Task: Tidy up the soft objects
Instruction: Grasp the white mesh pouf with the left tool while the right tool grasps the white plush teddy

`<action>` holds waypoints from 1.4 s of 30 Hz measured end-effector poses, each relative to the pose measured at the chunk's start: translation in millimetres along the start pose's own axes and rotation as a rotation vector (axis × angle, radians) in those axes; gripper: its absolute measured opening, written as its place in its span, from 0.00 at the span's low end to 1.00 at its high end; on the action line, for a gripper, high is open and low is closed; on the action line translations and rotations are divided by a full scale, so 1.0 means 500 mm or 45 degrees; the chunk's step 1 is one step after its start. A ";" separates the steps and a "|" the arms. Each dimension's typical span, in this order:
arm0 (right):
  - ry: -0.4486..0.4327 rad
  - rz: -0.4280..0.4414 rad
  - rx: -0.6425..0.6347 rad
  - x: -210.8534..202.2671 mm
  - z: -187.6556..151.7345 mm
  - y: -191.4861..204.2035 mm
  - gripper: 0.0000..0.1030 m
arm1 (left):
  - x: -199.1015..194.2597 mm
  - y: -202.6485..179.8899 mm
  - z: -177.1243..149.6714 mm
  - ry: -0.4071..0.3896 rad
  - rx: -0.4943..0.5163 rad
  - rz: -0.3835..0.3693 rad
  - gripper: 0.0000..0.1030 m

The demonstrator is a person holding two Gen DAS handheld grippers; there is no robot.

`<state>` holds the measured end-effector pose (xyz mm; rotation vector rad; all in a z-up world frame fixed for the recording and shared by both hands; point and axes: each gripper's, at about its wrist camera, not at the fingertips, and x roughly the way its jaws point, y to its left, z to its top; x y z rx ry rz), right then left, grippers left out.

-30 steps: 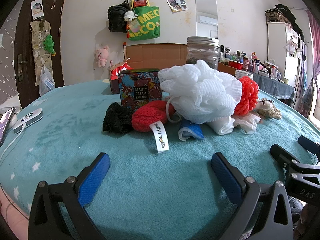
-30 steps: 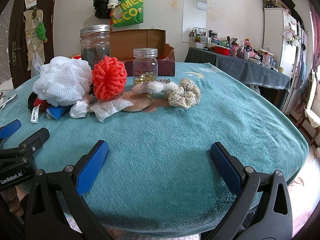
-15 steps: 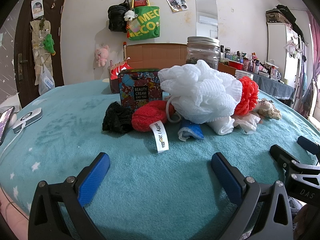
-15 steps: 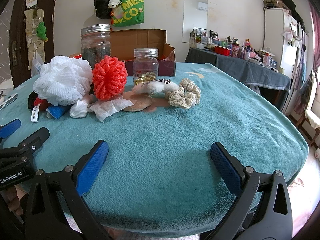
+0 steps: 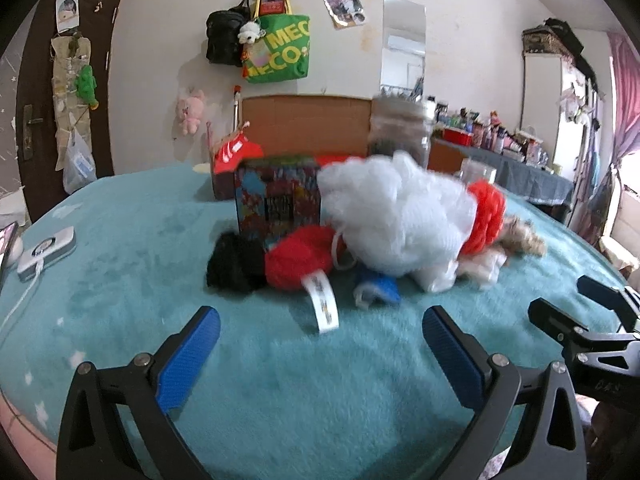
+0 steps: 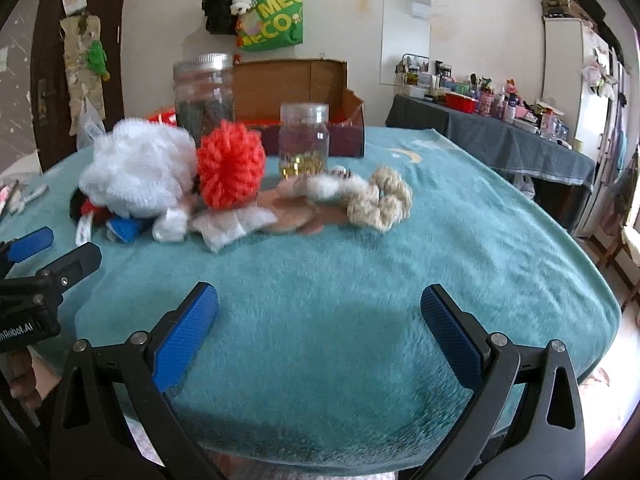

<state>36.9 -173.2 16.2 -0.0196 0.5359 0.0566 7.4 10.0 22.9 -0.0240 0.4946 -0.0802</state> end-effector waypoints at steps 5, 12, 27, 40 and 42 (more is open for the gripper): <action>-0.008 0.034 0.014 0.006 0.039 -0.023 1.00 | -0.013 0.002 0.036 -0.032 0.033 -0.056 1.00; -0.005 0.051 0.047 0.029 0.098 -0.071 1.00 | -0.010 -0.003 0.093 -0.013 0.063 -0.147 1.00; 0.155 0.245 -0.026 0.114 0.184 -0.096 1.00 | 0.071 -0.044 0.154 0.138 0.106 -0.202 1.00; 0.353 0.478 -0.130 0.186 0.171 -0.081 0.44 | 0.113 -0.057 0.143 0.270 0.102 -0.355 0.62; 0.324 0.484 -0.132 0.174 0.167 -0.079 0.42 | 0.107 -0.062 0.141 0.261 0.114 -0.360 0.57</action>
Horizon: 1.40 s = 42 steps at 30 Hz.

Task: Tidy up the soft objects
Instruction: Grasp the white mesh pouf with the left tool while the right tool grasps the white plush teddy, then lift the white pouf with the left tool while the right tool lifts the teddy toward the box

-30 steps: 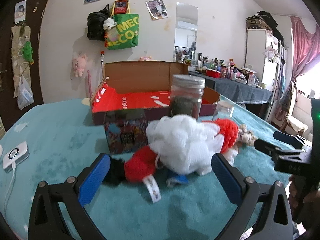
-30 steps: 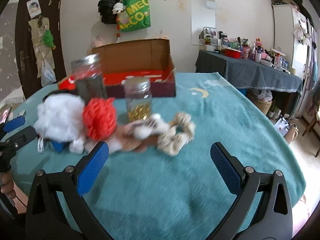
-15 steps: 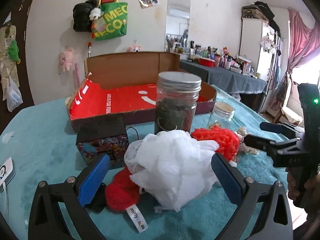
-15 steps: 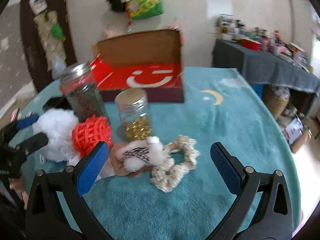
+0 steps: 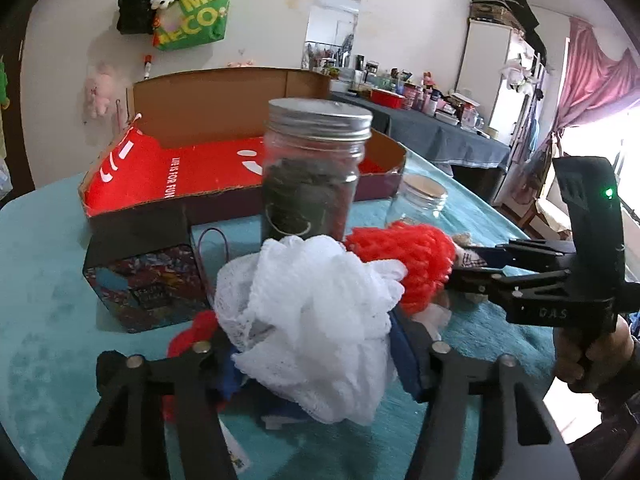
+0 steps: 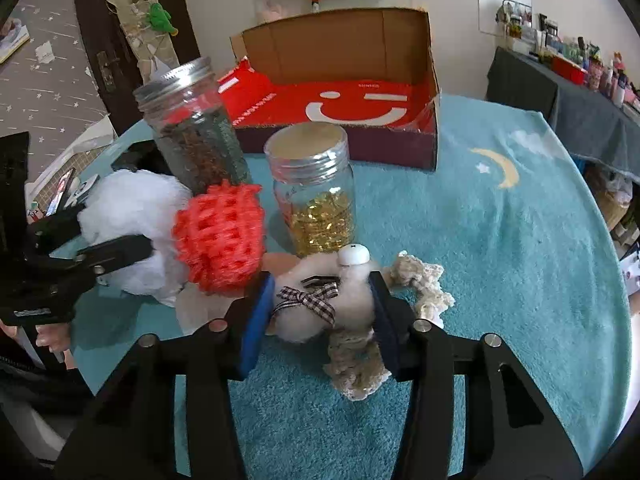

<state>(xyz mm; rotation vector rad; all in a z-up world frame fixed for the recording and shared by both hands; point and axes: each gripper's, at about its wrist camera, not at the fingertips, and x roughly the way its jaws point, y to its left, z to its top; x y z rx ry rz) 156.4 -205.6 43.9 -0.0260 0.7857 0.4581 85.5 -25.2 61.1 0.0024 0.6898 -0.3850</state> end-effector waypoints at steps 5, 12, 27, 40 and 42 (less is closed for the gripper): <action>-0.048 -0.008 0.006 -0.021 -0.012 0.011 0.36 | -0.023 -0.013 -0.001 -0.039 0.047 -0.006 0.47; -0.151 -0.039 0.024 -0.067 0.006 0.037 0.32 | -0.058 0.002 0.012 -0.082 0.049 -0.006 0.46; -0.174 -0.039 0.086 -0.073 0.011 0.035 0.08 | -0.079 0.027 0.022 -0.123 0.056 0.013 0.45; -0.164 0.056 0.172 -0.072 0.010 0.018 0.08 | -0.089 0.046 0.008 -0.112 0.044 0.023 0.45; -0.136 0.047 0.206 -0.062 0.004 0.006 0.09 | -0.085 0.047 -0.002 -0.099 0.044 0.018 0.45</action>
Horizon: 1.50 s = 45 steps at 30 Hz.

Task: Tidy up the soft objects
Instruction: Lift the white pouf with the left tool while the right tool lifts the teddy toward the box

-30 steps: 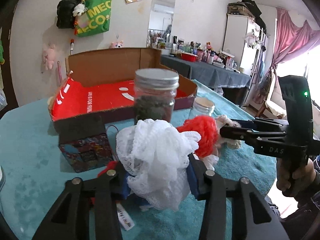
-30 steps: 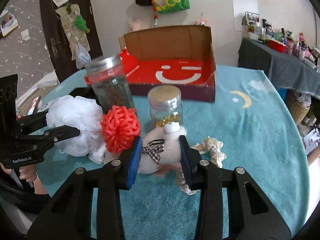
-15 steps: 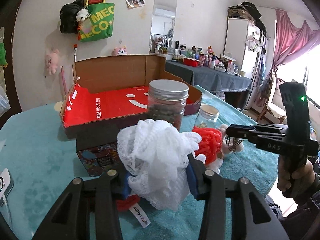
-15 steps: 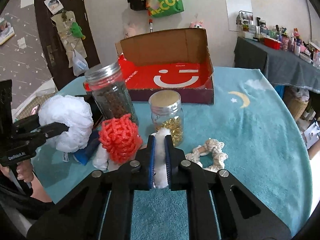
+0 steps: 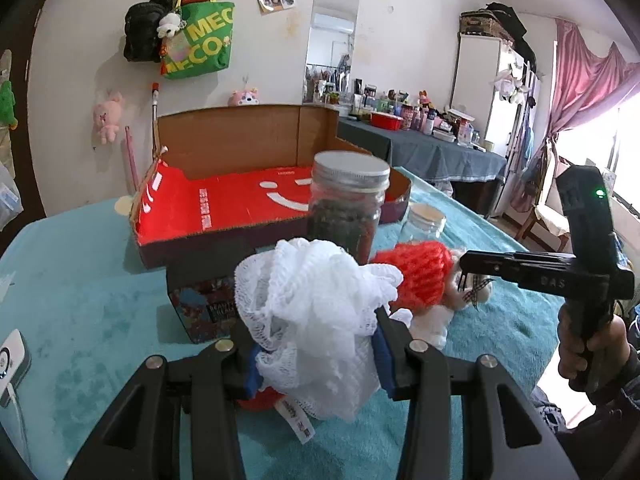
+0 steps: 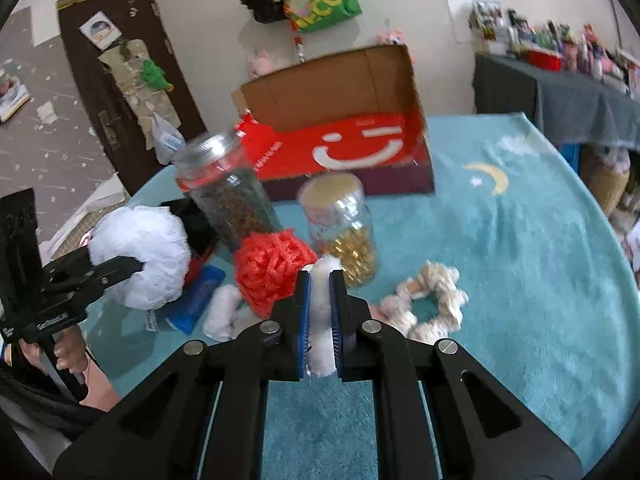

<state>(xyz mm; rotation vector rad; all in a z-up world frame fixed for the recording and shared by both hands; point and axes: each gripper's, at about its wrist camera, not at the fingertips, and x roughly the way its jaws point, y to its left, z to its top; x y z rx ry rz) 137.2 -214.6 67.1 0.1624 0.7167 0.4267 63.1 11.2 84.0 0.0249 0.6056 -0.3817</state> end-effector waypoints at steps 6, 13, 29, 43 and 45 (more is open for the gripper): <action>0.014 -0.249 -0.066 0.007 -0.020 -0.017 0.12 | 0.021 -0.011 -0.023 0.025 -0.002 -0.010 0.52; -0.001 -0.388 -0.231 -0.001 -0.044 -0.004 0.84 | 0.029 -0.017 -0.038 0.011 -0.005 0.017 0.68; 0.047 -0.470 -0.619 0.041 -0.077 0.063 0.65 | 0.037 -0.019 -0.042 0.017 -0.022 0.038 0.72; 0.000 -0.364 -0.559 0.014 -0.073 0.056 0.31 | 0.029 -0.025 -0.025 0.003 -0.008 -0.008 0.50; -0.025 -0.359 -0.548 0.007 -0.070 0.059 0.25 | 0.025 -0.024 -0.023 -0.004 -0.005 -0.011 0.50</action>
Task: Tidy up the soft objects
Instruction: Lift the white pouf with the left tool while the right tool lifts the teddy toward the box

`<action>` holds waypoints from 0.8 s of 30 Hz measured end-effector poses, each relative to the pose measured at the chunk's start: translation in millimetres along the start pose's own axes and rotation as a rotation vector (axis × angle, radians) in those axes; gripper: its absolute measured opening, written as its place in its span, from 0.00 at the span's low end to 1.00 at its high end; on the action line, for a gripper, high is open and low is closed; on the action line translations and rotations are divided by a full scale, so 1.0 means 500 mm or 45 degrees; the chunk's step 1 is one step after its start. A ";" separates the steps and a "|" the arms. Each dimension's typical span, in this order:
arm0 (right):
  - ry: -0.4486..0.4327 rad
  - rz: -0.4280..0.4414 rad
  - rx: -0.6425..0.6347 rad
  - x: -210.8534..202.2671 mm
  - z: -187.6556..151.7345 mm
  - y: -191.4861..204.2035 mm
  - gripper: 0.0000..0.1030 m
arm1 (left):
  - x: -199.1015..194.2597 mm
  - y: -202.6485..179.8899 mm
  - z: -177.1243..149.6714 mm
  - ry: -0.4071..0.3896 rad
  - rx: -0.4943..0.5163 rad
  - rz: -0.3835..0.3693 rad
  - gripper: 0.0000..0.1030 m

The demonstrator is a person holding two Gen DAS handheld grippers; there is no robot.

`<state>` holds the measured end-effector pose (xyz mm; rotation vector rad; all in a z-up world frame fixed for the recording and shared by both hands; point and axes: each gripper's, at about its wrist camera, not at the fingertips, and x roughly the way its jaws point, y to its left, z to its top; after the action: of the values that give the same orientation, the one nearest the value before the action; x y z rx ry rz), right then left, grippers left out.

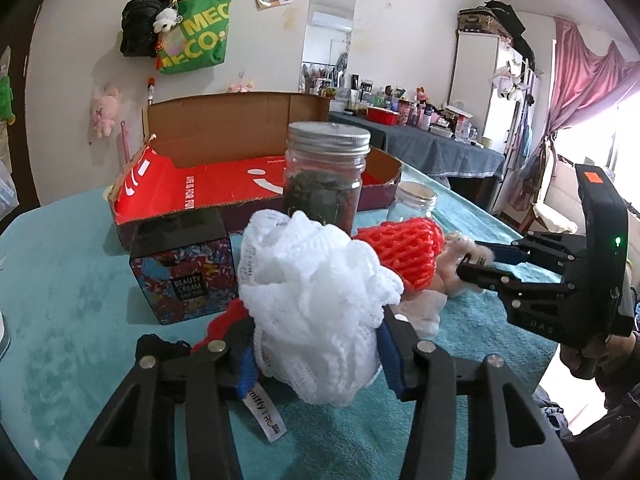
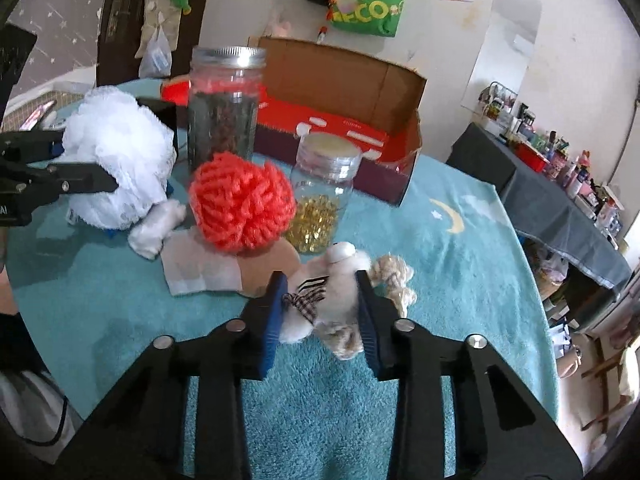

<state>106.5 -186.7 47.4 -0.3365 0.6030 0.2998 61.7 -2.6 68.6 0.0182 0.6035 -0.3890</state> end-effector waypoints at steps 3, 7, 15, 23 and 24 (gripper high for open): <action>-0.021 0.014 0.024 -0.008 0.008 0.000 0.22 | -0.008 0.002 0.004 -0.016 0.006 -0.001 0.50; -0.046 0.020 0.036 -0.015 0.018 0.002 0.21 | -0.015 0.003 0.003 -0.025 0.011 0.000 0.50; -0.121 0.083 0.090 -0.049 0.048 0.009 0.09 | -0.028 0.011 0.009 -0.052 0.018 0.004 0.50; -0.154 0.105 0.106 -0.049 0.061 0.024 0.09 | -0.029 0.017 0.005 -0.050 0.010 0.009 0.50; -0.153 0.116 0.115 -0.049 0.061 0.021 0.09 | -0.030 0.019 0.004 -0.050 0.011 0.010 0.50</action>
<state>98.6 -169.4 83.3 -0.2026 0.5128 0.3764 55.0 11.0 77.9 0.0209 0.5629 -0.3835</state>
